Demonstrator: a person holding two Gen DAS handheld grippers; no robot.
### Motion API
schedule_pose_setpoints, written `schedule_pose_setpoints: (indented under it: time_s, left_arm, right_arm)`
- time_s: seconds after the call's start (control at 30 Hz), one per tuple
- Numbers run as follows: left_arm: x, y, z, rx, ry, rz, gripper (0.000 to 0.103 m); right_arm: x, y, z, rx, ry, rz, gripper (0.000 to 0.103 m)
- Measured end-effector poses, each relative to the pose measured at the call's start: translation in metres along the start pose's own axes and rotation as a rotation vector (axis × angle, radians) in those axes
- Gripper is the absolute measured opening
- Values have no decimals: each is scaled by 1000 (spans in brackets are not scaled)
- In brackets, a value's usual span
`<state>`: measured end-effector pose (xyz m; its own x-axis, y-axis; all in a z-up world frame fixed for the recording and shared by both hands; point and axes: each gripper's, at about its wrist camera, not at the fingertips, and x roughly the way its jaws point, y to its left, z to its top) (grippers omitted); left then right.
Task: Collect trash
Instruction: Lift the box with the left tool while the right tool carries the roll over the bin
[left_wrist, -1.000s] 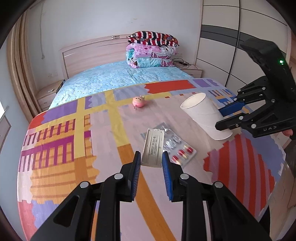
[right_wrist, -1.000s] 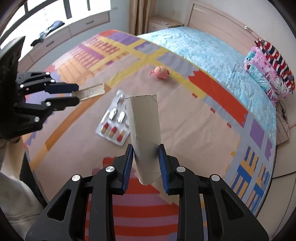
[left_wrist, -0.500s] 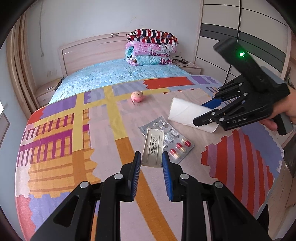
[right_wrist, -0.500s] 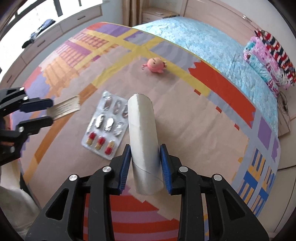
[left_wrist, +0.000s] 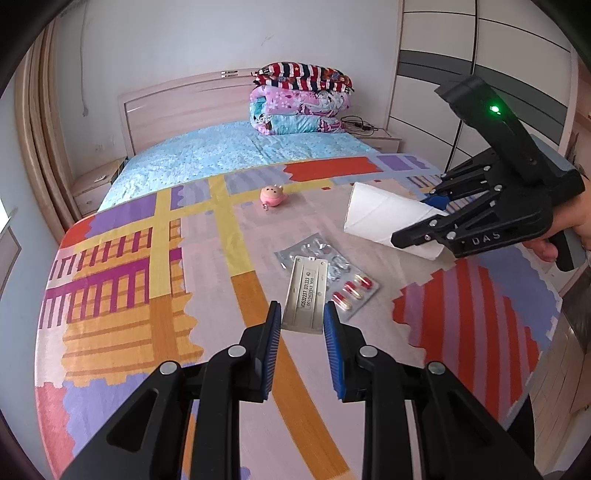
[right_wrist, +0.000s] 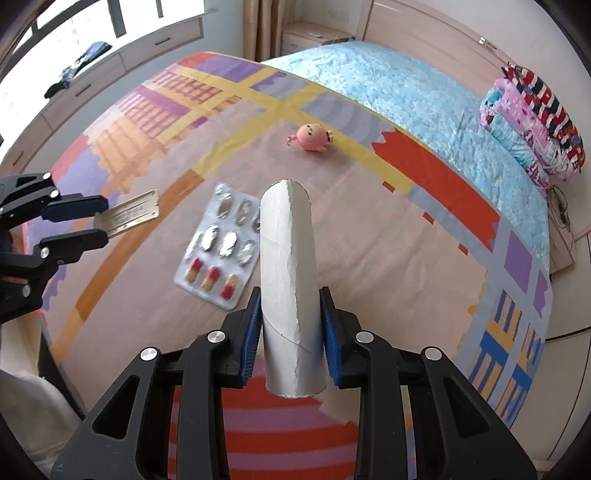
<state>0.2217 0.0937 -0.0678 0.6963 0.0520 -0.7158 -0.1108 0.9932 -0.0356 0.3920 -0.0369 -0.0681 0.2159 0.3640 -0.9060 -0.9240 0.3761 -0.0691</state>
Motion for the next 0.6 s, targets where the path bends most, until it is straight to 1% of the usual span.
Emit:
schedule_pose_setpoints:
  time_s: [0.3,0.6]
  left_arm:
    - [-38,-25,-19,45,-33,-2,23]
    - [-64,-37,-49,48,-49,-26,23]
  right_arm:
    - [-48,35,-41,8,-85,-17,30]
    - [-77,69,-84,14,-146,-37,30]
